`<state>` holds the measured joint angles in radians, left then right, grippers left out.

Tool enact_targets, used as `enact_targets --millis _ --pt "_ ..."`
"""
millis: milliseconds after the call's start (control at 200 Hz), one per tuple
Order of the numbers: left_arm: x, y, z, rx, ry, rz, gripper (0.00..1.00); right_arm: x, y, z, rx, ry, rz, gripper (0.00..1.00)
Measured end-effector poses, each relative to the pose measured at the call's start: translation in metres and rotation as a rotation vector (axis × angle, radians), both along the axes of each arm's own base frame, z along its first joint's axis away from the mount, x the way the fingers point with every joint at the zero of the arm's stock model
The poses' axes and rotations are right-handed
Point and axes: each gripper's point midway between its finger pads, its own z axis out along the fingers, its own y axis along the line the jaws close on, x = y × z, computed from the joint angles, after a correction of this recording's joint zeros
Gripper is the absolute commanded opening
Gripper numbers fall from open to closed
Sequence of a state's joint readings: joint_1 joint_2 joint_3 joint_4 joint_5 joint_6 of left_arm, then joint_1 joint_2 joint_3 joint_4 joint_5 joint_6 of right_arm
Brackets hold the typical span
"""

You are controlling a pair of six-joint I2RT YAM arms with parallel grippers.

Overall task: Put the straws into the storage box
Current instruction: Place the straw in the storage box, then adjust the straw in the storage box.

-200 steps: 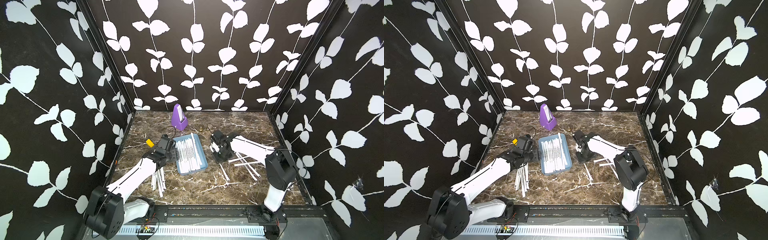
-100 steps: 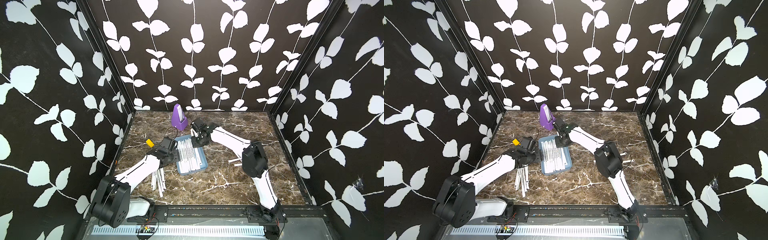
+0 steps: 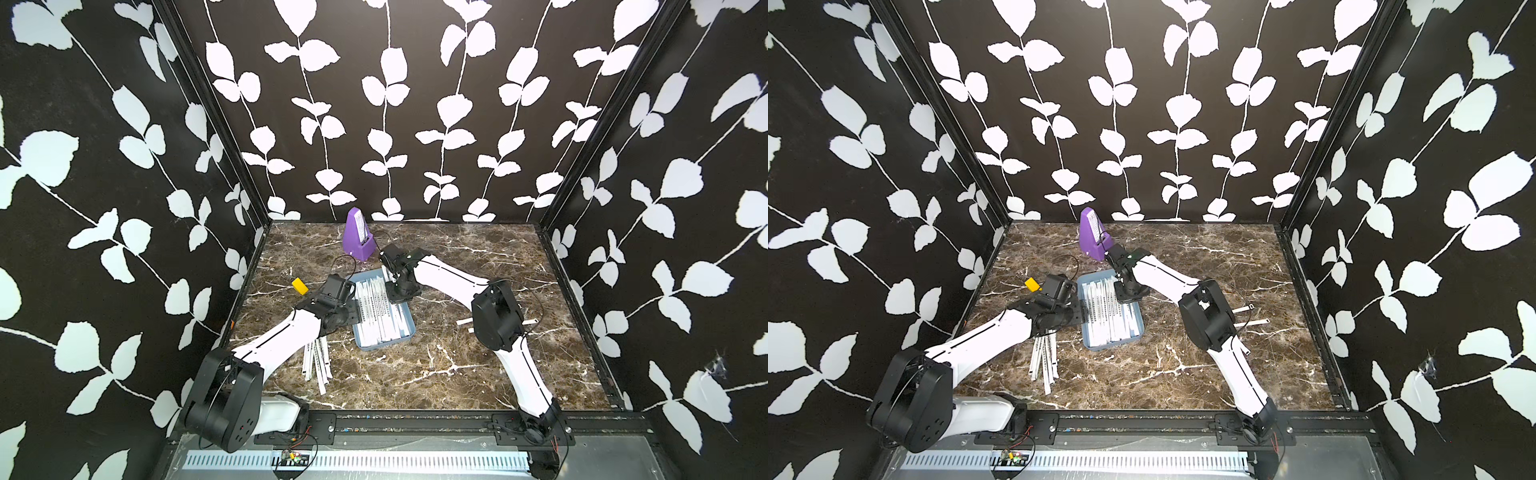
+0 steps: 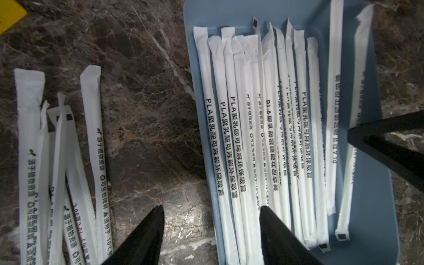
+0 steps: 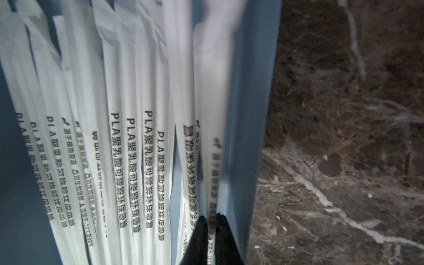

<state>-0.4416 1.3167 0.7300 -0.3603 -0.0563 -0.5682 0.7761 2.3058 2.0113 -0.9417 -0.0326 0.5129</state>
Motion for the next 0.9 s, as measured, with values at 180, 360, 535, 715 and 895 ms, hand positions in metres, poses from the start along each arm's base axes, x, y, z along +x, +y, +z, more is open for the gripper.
enact_targets --millis 180,360,535,715,895 --pt "0.0 0.0 0.0 0.003 -0.002 -0.005 0.68 0.013 0.004 0.023 0.011 -0.06 -0.007 0.22" --pt "0.0 0.0 0.0 0.006 -0.002 -0.01 0.68 0.03 0.02 0.054 0.07 -0.124 -0.006 0.23" --pt "0.0 0.0 -0.003 0.008 0.01 -0.016 0.68 0.043 0.034 0.043 0.078 -0.132 -0.004 0.23" --pt "-0.001 0.0 -0.008 0.012 0.024 -0.019 0.68 0.045 0.035 0.006 0.03 -0.084 -0.002 0.16" --pt "-0.001 0.001 -0.008 0.013 0.025 -0.022 0.68 0.042 0.032 -0.006 0.007 -0.06 -0.002 0.08"
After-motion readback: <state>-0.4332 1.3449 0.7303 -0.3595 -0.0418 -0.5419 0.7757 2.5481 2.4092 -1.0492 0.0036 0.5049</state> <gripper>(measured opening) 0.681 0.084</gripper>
